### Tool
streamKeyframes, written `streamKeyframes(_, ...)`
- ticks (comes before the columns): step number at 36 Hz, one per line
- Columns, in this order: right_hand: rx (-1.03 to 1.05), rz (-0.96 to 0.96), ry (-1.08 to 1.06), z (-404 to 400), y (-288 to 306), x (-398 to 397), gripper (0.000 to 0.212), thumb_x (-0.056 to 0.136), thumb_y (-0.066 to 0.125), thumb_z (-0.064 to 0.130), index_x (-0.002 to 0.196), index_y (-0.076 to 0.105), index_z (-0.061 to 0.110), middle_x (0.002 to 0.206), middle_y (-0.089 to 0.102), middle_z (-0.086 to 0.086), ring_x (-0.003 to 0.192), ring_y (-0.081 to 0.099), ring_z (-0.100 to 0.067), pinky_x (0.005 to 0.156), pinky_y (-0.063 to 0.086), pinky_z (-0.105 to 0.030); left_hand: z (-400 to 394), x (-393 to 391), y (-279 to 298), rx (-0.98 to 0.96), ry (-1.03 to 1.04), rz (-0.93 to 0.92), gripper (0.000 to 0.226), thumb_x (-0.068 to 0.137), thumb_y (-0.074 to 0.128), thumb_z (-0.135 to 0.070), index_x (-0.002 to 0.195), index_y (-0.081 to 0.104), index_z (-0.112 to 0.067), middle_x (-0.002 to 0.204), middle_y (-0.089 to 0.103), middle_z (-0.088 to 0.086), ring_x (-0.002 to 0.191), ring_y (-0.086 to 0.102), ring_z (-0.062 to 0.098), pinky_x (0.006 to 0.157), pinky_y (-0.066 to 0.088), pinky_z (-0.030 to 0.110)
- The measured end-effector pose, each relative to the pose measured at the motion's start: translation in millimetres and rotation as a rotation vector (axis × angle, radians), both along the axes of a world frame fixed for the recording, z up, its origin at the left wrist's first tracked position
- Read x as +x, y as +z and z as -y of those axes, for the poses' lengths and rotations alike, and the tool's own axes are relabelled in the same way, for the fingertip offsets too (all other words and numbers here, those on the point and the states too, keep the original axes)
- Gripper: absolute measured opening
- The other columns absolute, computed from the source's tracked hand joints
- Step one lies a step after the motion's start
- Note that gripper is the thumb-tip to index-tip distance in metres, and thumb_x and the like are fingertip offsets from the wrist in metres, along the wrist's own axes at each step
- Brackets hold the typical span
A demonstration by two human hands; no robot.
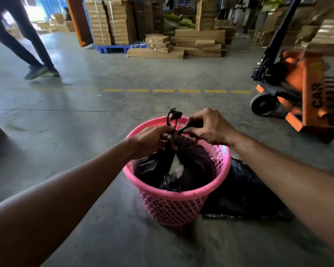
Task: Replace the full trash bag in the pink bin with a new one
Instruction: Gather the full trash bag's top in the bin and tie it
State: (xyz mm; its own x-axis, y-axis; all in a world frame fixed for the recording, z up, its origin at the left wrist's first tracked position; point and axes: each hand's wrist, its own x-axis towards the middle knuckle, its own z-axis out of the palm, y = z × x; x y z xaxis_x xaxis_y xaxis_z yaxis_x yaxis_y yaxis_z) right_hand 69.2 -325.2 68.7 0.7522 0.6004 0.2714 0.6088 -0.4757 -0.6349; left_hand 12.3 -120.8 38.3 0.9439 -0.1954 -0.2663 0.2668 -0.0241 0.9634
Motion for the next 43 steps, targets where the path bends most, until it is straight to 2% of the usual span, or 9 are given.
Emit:
streamKeyframes(6,-0.034,-0.134,0.027,11.6,0.6,2.2,0.007,0.08,0.082,0.014,0.078,0.078,0.01,0.065,0.076,-0.004,0.057,0.074,-0.021,0.059,0.058,-0.031,-17.5,4.8,1.2,-0.087,0.026,-0.159,0.031,0.104,0.042,-0.029,0.085,0.063,-0.018,0.102,0.067,0.014,0.09,0.071,0.025,0.072,0.04,0.03)
streamKeyframes(10,-0.021,-0.266,0.105,4.2,-16.1,-11.5,0.007,0.079,0.081,0.005,0.078,0.076,0.003,0.07,0.077,-0.01,0.058,0.074,-0.026,0.057,0.061,-0.037,-11.2,0.4,1.1,-0.147,0.082,-0.194,0.03,0.104,0.04,-0.024,0.081,0.059,-0.018,0.079,0.069,0.008,0.077,0.068,0.018,0.071,0.049,0.027)
streamKeyframes(16,-0.051,-0.034,-0.015,-8.5,-52.0,-28.9,0.008,0.076,0.073,0.013,0.079,0.079,0.017,0.077,0.078,0.006,0.072,0.072,-0.006,0.07,0.057,-0.031,-7.1,2.4,3.7,-0.073,0.117,-0.144,0.035,0.102,0.044,-0.024,0.072,0.062,-0.018,0.071,0.065,0.005,0.067,0.06,0.017,0.067,0.043,0.027)
streamKeyframes(20,-0.086,0.042,-0.009,-10.1,-48.3,-32.9,0.016,0.076,0.081,0.028,0.091,0.078,0.022,0.083,0.077,0.008,0.076,0.068,-0.004,0.07,0.051,-0.023,3.6,-1.1,13.7,0.24,0.077,0.184,0.035,0.107,0.042,-0.019,0.082,0.065,-0.01,0.07,0.07,0.003,0.06,0.066,0.012,0.065,0.049,0.027)
streamKeyframes(25,-0.156,0.06,-0.037,-15.3,-53.7,-32.0,0.04,0.079,0.079,0.037,0.116,0.072,0.024,0.096,0.077,0.001,0.08,0.063,-0.006,0.076,0.047,-0.021,5.1,-10.7,21.7,1.149,-0.203,0.711,0.034,0.108,0.042,-0.028,0.106,0.069,-0.008,0.1,0.072,0.012,0.094,0.066,0.03,0.075,0.04,0.036)
streamKeyframes(31,-0.095,-0.009,-0.066,-9.4,-63.6,-29.9,0.034,0.079,0.08,0.033,0.108,0.072,0.019,0.097,0.075,0.007,0.087,0.068,-0.009,0.086,0.054,-0.028,-5.2,-13.3,12.6,1.17,-0.237,1.077,0.034,0.101,0.048,-0.027,0.125,0.071,-0.017,0.121,0.07,0.007,0.106,0.067,0.023,0.091,0.052,0.037)
streamKeyframes(34,-0.11,-0.054,-0.022,-8.1,-64.1,-29.2,0.02,0.077,0.079,0.031,0.093,0.074,0.021,0.086,0.076,0.008,0.083,0.071,-0.009,0.082,0.056,-0.035,-8.1,-15.8,13.6,1.051,-0.199,1.163,0.021,0.097,0.058,-0.009,0.109,0.075,-0.008,0.115,0.068,0.008,0.101,0.061,0.017,0.089,0.049,0.025)
streamKeyframes(40,-0.084,-0.138,-0.162,-10.2,-50.1,-22.2,0.014,0.081,0.07,0.013,0.089,0.062,0.022,0.074,0.067,0.012,0.062,0.064,0.001,0.066,0.046,-0.022,-8.9,-18.8,-7.4,0.786,0.049,0.922,0.026,0.099,0.052,-0.019,0.085,0.073,-0.013,0.102,0.068,-0.001,0.091,0.063,0.016,0.08,0.047,0.028)
streamKeyframes(43,0.078,-0.013,-0.272,-10.4,-43.8,-16.7,0.035,0.075,0.067,0.015,0.107,0.052,0.021,0.096,0.065,0.004,0.067,0.064,-0.005,0.063,0.049,-0.019,-3.2,-17.0,-8.5,0.309,0.118,0.605,0.029,0.097,0.049,-0.015,0.099,0.077,-0.008,0.111,0.075,0.015,0.105,0.07,0.026,0.093,0.052,0.033)
